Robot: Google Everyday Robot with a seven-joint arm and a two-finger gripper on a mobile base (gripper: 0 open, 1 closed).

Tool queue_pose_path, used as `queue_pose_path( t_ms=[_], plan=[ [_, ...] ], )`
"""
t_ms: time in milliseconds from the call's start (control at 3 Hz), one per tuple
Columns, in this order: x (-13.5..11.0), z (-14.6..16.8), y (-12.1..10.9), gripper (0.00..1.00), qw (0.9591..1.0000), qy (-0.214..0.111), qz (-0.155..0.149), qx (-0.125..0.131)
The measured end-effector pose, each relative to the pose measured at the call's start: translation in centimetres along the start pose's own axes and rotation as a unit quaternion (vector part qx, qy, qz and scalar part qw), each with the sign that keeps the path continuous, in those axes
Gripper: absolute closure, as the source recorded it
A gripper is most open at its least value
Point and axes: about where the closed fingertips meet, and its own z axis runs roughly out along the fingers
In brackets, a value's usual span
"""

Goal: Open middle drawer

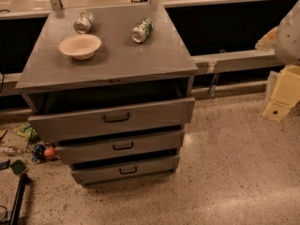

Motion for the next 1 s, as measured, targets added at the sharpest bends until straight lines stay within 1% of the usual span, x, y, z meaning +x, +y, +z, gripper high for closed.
queue_pose_path(
  t_ms=[333, 667, 1000],
  plan=[
    [0.0, 0.0, 0.0, 0.00, 1.0000, 0.000, 0.000, 0.000],
    [-0.8, 5.5, 0.7, 0.00, 0.9990, -0.032, -0.002, -0.032],
    [-1.8, 13.1, 1.8, 0.00, 0.9940, -0.081, -0.022, -0.070]
  ],
)
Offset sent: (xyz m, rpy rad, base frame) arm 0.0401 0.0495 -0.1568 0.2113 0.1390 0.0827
